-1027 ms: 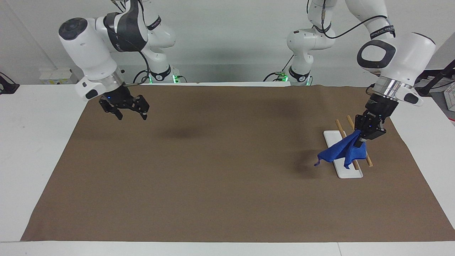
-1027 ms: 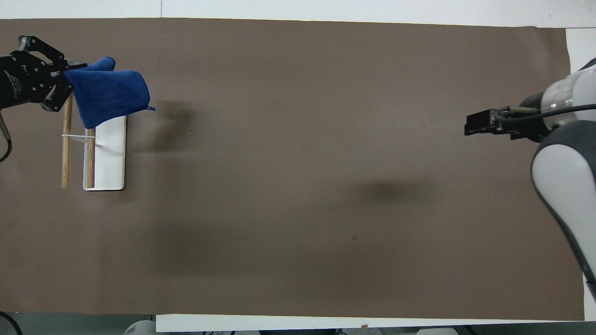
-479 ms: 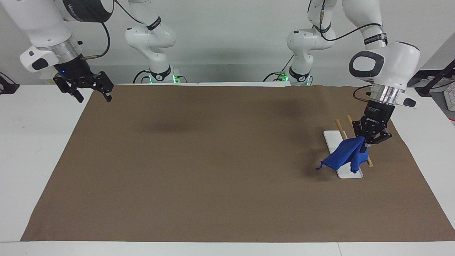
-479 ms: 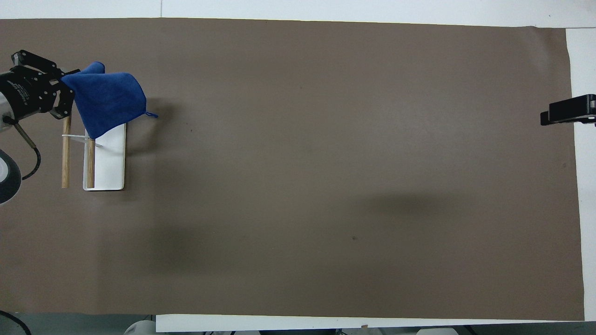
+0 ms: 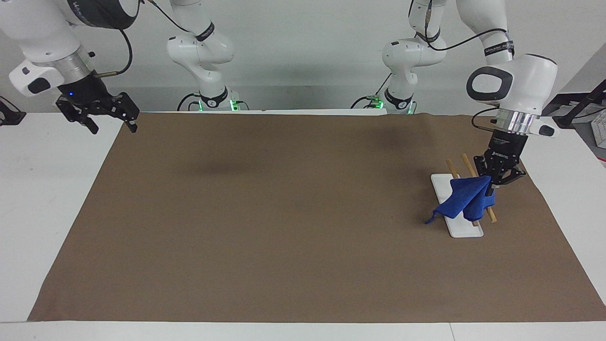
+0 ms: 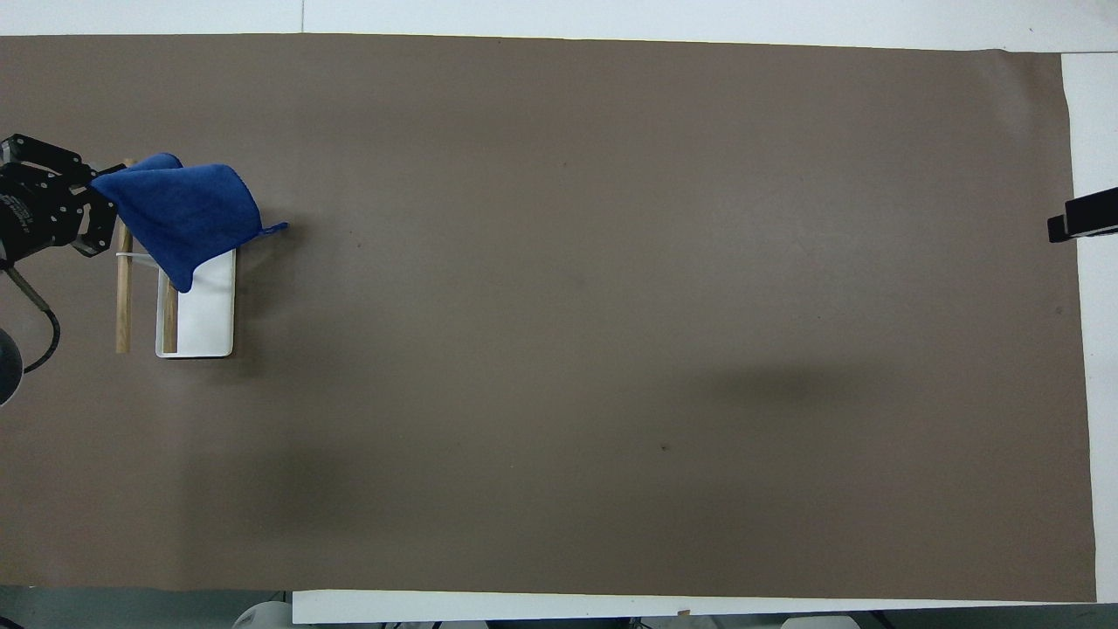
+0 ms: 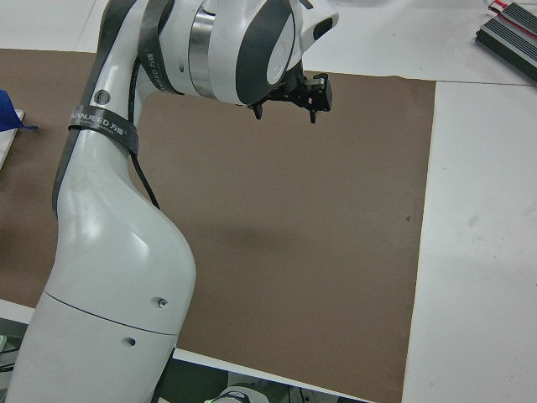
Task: Right arm passes towel to left arm to hang
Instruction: 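Lower the towel onto the wooden rods with the left gripper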
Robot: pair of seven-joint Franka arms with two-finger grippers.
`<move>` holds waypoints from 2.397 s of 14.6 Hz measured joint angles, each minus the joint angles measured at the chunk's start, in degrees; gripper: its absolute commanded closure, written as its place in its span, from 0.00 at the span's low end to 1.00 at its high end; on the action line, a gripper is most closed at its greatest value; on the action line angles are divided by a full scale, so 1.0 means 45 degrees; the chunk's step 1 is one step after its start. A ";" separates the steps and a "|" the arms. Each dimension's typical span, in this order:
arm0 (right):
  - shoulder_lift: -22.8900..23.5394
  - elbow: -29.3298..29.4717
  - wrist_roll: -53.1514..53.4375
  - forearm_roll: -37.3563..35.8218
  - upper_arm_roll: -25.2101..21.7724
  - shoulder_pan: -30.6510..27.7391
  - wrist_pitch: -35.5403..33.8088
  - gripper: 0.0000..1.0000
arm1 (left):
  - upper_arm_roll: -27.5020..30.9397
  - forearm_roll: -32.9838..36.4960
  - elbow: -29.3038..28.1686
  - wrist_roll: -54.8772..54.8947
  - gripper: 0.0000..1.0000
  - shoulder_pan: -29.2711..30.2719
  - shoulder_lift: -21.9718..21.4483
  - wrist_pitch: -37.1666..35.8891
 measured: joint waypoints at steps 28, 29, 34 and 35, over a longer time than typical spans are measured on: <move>0.0012 0.0066 0.0651 -0.0007 -0.0001 0.0137 -0.0008 0.00 | 0.0019 0.1246 0.2082 1.6790 1.00 0.0907 0.0053 -0.3060; 0.0025 0.0064 0.0676 -0.0007 -0.0001 0.0137 -0.0014 0.00 | 0.0020 0.1299 0.2082 1.6792 1.00 0.0913 0.0062 -0.3060; 0.0069 0.0063 0.0688 -0.0007 0.0002 0.0137 -0.0042 0.00 | 0.0034 0.1340 0.2068 1.6809 1.00 0.1274 0.0135 -0.3060; 0.0069 0.0063 0.0688 -0.0007 0.0002 0.0137 -0.0045 0.00 | 0.0034 0.1340 0.2029 1.6765 1.00 0.1355 0.0160 -0.3059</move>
